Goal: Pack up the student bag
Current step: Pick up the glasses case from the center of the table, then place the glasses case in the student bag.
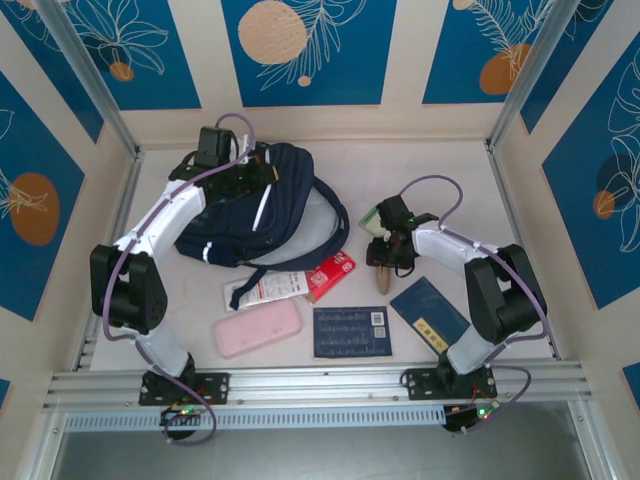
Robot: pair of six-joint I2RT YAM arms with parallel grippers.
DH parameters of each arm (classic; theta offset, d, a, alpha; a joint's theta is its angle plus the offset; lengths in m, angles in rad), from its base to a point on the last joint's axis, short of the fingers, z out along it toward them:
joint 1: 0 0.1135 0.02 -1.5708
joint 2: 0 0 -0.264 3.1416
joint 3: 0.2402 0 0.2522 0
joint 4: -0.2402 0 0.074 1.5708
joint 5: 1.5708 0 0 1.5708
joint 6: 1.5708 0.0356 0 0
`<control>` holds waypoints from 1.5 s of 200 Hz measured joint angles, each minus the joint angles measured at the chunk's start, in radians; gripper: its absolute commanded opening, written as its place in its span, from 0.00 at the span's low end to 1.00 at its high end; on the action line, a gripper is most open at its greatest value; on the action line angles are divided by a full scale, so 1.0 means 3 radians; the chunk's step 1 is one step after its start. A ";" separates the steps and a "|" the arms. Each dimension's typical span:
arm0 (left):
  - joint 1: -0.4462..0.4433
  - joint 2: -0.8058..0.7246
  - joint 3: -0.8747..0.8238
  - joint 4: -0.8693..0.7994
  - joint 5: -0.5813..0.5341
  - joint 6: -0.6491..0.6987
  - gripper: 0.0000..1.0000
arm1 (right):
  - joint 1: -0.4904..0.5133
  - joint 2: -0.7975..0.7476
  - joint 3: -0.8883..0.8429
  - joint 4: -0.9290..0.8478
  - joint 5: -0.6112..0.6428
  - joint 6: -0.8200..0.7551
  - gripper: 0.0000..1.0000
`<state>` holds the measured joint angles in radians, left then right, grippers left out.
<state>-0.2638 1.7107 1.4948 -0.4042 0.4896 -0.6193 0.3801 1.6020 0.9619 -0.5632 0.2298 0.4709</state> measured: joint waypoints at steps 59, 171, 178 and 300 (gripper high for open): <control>0.0000 0.0000 0.0000 0.0000 0.0000 0.0001 0.00 | -0.0032 0.0013 -0.0052 0.0008 0.0025 -0.0004 0.39; 0.0020 0.0000 0.0106 -0.0144 0.0151 0.0078 0.00 | -0.0024 -0.1036 -0.0153 -0.0005 0.0019 0.0076 0.03; 0.0022 0.0000 0.0161 -0.0206 0.0161 0.0090 0.00 | -0.0025 -0.1160 -0.0153 -0.0008 0.0019 0.0093 0.03; 0.0022 -0.0178 0.0779 -0.0902 0.0524 0.0196 0.00 | 0.0390 -0.2313 0.0280 0.0308 -0.0275 0.0179 0.05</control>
<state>-0.2573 1.6573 1.7287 -0.6746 0.6468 -0.5606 0.4973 0.9081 1.0458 -0.4709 0.1474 0.5247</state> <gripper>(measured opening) 0.042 0.353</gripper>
